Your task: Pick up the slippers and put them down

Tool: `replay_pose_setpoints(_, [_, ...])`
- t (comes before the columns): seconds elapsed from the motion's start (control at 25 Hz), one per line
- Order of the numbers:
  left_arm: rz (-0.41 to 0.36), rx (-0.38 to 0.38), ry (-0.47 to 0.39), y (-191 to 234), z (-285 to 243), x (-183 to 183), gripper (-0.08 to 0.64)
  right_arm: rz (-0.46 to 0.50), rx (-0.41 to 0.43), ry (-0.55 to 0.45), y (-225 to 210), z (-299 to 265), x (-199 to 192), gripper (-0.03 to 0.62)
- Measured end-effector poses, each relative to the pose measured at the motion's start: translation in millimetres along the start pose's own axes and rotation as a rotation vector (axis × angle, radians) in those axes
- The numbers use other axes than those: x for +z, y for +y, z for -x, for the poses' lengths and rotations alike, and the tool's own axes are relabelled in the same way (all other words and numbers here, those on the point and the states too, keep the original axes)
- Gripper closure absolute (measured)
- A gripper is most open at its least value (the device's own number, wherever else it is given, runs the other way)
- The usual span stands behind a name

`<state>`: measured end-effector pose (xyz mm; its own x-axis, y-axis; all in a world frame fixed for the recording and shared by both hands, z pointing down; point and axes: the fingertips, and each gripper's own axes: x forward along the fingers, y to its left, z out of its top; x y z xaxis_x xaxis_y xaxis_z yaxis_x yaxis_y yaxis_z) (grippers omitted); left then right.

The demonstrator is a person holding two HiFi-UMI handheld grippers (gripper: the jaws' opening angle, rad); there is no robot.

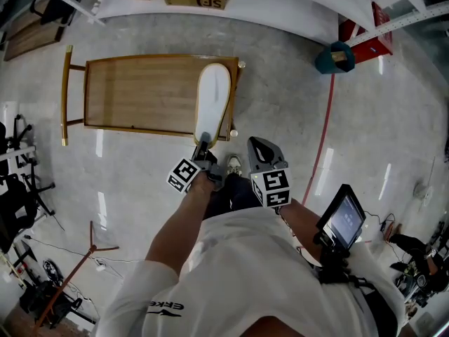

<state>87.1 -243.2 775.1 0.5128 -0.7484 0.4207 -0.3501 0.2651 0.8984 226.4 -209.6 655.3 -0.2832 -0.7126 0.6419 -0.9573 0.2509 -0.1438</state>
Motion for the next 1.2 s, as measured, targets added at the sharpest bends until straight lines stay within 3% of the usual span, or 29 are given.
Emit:
replay_pose_setpoints(0.32, [-0.021,0.051,0.054,-0.8,3.9,-10.6,0.474,-0.002,0.005,-0.010,0.9,-0.4,4.3,0.588])
replay_pose_setpoints(0.68, [-0.062,0.131,0.109,5.5,5.4,-17.6,0.397,-0.005,0.007,-0.024,1.9,2.7,5.9,0.588])
replay_pose_setpoints(1.2, [-0.113,0.137,0.135,12.6,6.9,-23.2,0.368,0.000,0.011,-0.036,-3.0,8.0,5.6,0.588])
